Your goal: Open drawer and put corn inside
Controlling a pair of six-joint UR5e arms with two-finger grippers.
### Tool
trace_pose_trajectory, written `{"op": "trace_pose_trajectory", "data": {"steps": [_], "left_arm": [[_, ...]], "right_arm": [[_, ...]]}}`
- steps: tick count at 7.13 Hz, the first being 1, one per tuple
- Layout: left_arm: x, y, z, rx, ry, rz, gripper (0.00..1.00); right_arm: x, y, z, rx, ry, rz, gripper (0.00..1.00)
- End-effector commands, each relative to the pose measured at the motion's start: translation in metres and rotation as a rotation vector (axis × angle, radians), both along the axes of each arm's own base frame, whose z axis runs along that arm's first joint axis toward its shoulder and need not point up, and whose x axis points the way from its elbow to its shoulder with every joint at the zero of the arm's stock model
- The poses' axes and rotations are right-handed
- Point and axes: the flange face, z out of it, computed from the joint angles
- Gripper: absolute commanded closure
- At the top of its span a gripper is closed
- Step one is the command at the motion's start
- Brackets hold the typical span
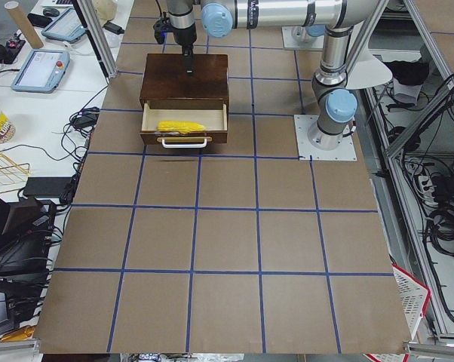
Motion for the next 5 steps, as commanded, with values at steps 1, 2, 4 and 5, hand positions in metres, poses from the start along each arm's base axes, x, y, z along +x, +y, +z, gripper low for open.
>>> {"op": "trace_pose_trajectory", "data": {"steps": [1,2,4,5], "left_arm": [[-0.0334,0.0240,-0.0026,0.012,-0.014,-0.044,0.00],[-0.0329,0.0291,0.0047,-0.004,-0.015,-0.043,0.00],[-0.0346,0.0311,0.0040,-0.001,-0.015,-0.047,0.00],[-0.0321,0.0307,0.0063,-0.006,-0.015,-0.046,0.00]], "right_arm": [[-0.0004,-0.0003,-0.0002,0.000,0.000,-0.001,0.00],[0.0004,0.0004,0.0006,-0.001,0.000,0.001,0.00],[-0.0004,-0.0002,-0.0002,0.000,0.000,-0.001,0.00],[-0.0004,-0.0003,-0.0002,0.000,0.000,-0.001,0.00]]}}
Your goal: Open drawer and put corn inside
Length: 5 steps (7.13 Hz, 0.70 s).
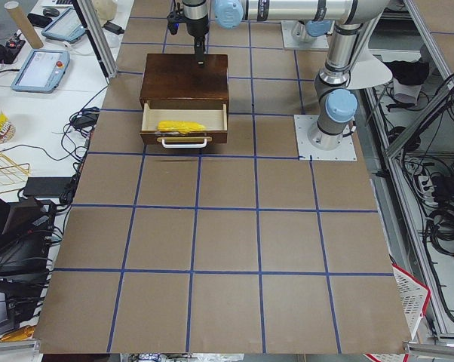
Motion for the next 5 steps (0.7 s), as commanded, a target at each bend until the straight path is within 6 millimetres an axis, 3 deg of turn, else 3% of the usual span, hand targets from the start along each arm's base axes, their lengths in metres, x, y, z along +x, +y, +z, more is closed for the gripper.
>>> {"op": "trace_pose_trajectory", "data": {"steps": [1,5], "left_arm": [[0.0048,0.0004,0.0031,-0.003,-0.002,-0.002,0.00],[0.0038,0.0034,0.0025,0.006,0.000,-0.003,0.00]], "right_arm": [[-0.0003,-0.0002,-0.0001,0.000,0.000,-0.001,0.00],[0.0005,0.0001,-0.0001,0.000,0.000,0.001,0.00]]}}
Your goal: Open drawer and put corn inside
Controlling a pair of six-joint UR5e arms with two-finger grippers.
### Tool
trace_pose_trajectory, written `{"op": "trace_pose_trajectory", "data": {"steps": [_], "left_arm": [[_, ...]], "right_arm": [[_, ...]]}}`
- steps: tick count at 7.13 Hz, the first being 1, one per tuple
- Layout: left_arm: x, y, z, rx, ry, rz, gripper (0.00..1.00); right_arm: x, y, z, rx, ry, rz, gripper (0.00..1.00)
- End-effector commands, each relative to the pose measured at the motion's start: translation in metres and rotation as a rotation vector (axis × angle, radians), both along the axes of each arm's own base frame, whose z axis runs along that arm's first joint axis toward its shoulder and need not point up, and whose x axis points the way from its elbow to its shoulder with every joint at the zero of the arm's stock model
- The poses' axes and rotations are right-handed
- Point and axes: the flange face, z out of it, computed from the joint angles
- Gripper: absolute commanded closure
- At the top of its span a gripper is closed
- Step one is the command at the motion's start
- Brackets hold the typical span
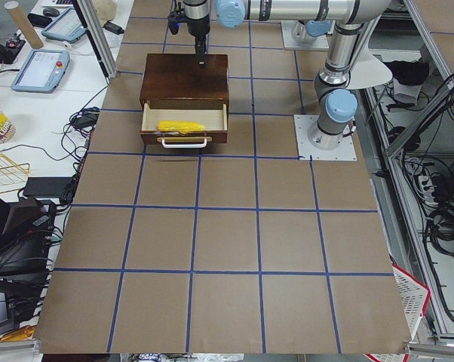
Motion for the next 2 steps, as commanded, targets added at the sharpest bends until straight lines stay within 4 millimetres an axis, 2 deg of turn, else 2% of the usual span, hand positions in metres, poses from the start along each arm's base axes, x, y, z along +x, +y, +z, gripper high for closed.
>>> {"op": "trace_pose_trajectory", "data": {"steps": [1,2], "left_arm": [[-0.0008,0.0003,-0.0002,0.000,0.001,-0.001,0.00],[-0.0008,0.0005,-0.0003,0.002,0.001,-0.001,0.00]], "right_arm": [[-0.0007,0.0003,0.0008,-0.002,0.000,-0.001,0.00],[-0.0007,-0.0002,0.0000,0.000,0.000,-0.001,0.00]]}}
